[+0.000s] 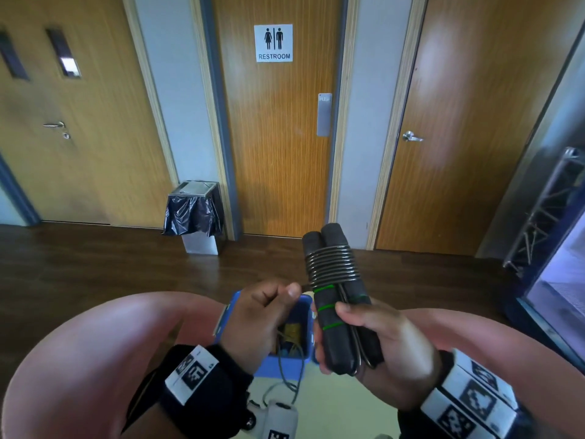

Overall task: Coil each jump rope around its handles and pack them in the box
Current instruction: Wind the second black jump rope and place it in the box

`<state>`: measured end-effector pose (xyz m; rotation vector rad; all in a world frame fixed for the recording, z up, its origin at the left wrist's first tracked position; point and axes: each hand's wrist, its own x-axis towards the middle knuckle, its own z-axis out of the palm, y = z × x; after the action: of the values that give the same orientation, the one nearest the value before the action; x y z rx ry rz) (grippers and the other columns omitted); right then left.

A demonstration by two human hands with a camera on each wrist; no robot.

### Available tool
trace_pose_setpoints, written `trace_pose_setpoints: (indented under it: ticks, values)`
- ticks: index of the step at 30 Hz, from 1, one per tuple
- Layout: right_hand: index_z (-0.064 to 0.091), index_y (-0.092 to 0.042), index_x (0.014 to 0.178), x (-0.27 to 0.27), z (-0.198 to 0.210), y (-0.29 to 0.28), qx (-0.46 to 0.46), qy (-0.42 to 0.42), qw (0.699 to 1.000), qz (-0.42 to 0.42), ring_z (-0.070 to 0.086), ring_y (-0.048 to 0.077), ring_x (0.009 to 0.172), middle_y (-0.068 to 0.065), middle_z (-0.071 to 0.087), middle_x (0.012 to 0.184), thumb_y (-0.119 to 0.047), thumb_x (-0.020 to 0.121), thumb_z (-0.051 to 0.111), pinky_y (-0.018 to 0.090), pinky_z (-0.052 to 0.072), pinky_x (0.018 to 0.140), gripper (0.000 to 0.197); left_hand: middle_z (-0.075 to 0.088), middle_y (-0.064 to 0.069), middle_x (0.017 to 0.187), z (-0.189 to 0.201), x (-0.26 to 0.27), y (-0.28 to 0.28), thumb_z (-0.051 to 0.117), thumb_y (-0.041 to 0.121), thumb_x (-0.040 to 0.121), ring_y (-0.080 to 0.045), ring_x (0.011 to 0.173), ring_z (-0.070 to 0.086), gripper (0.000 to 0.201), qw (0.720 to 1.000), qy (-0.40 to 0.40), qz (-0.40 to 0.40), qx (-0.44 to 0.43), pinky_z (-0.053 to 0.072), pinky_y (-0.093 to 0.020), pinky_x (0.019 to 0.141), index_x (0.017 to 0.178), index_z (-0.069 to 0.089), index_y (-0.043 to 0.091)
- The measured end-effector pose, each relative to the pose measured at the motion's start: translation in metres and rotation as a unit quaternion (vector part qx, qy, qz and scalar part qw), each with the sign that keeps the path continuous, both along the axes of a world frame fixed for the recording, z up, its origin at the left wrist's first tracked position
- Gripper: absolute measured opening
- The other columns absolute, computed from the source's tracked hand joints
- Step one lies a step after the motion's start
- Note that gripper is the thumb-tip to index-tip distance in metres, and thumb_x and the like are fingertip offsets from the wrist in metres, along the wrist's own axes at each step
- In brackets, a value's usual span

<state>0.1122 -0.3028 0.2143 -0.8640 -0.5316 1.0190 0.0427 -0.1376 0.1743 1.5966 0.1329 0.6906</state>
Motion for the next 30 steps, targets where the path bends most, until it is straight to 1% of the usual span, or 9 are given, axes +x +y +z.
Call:
trace_pose_setpoints:
  ticks: [4,7,11,15,20,22,24,26,30]
  values:
    - [0.066,0.006,0.101,-0.019,0.005,0.033,0.032,-0.009,0.999,0.025,0.062,0.034,0.061,0.027,0.059,0.08,-0.022,0.072,0.08,0.039,0.053,0.057,0.043,0.031,-0.029,0.055,-0.007,-0.011,0.028,0.072,0.06,0.078,-0.046,0.049,0.029,0.078,0.989,0.011,-0.093,-0.115,0.029,-0.053,0.049,0.066,0.038,-0.009]
    - [0.067,0.004,0.099,-0.032,0.009,0.057,0.034,-0.028,0.999,0.02,0.062,0.033,0.061,0.026,0.059,0.079,-0.023,0.071,0.08,0.039,0.054,0.057,0.041,0.028,-0.041,0.057,-0.004,-0.021,0.05,0.073,0.053,0.081,-0.061,0.049,0.03,0.078,0.973,0.028,-0.143,-0.179,0.03,-0.063,0.044,0.068,0.036,-0.015]
    - [0.063,0.005,0.103,-0.045,0.01,0.083,0.017,-0.045,0.999,0.015,0.064,0.033,0.061,0.027,0.059,0.081,-0.024,0.069,0.083,0.038,0.054,0.056,0.049,0.031,-0.038,0.055,0.0,-0.03,0.081,0.081,0.056,0.071,-0.043,0.048,0.04,0.072,0.966,0.035,-0.178,-0.182,0.023,-0.044,0.043,0.065,0.043,-0.005]
    - [0.067,0.002,0.103,-0.057,0.016,0.101,0.036,0.007,0.998,0.06,0.063,0.031,0.065,0.021,0.061,0.082,-0.024,0.073,0.079,0.037,0.054,0.057,0.042,0.059,-0.012,0.053,0.016,-0.04,0.096,0.077,0.048,0.079,-0.021,0.04,0.058,0.041,0.941,-0.009,-0.275,-0.197,0.042,-0.02,0.042,0.071,0.059,0.012]
    - [0.06,0.003,0.114,-0.071,0.022,0.124,0.08,0.131,0.98,0.127,0.065,0.026,0.077,0.014,0.063,0.09,-0.025,0.091,0.06,0.034,0.056,0.067,0.037,0.06,-0.003,0.08,0.036,-0.046,0.106,0.074,0.049,0.082,-0.019,0.076,0.063,0.055,0.909,0.0,-0.347,-0.233,0.049,-0.036,0.076,0.113,0.062,0.006]
    - [0.059,0.003,0.112,-0.071,0.019,0.132,0.085,0.129,0.977,0.147,0.067,0.026,0.076,0.014,0.064,0.09,-0.029,0.092,0.057,0.033,0.056,0.065,0.038,0.069,0.005,0.093,0.048,-0.051,0.108,0.063,0.048,0.09,-0.014,0.092,0.065,0.079,0.906,0.001,-0.364,-0.216,0.049,-0.035,0.087,0.142,0.037,-0.007]
    - [0.06,0.002,0.106,-0.07,0.016,0.136,0.057,0.107,0.98,0.16,0.068,0.027,0.072,0.015,0.066,0.086,-0.035,0.088,0.06,0.031,0.056,0.06,0.041,0.072,0.008,0.089,0.05,-0.055,0.113,0.052,0.04,0.098,-0.007,0.083,0.068,0.078,0.893,-0.038,-0.393,-0.216,0.052,-0.024,0.073,0.144,0.022,-0.015]
    - [0.061,0.0,0.102,-0.07,0.016,0.139,-0.006,0.074,0.984,0.159,0.069,0.029,0.069,0.018,0.065,0.085,-0.046,0.084,0.061,0.032,0.057,0.059,0.049,0.064,0.003,0.066,0.041,-0.054,0.123,0.063,0.045,0.092,-0.013,0.055,0.06,0.079,0.903,-0.036,-0.361,-0.231,0.041,-0.025,0.048,0.136,0.037,-0.014]
    - [0.061,-0.005,0.107,-0.078,0.023,0.147,-0.178,-0.084,0.98,0.013,0.064,0.028,0.068,0.015,0.065,0.085,-0.048,0.075,0.065,0.036,0.057,0.064,0.054,0.066,-0.015,0.085,0.028,-0.046,0.14,0.088,0.036,0.067,-0.025,0.071,0.062,0.07,0.943,-0.043,-0.215,-0.251,0.052,-0.032,0.061,0.117,0.057,-0.003]
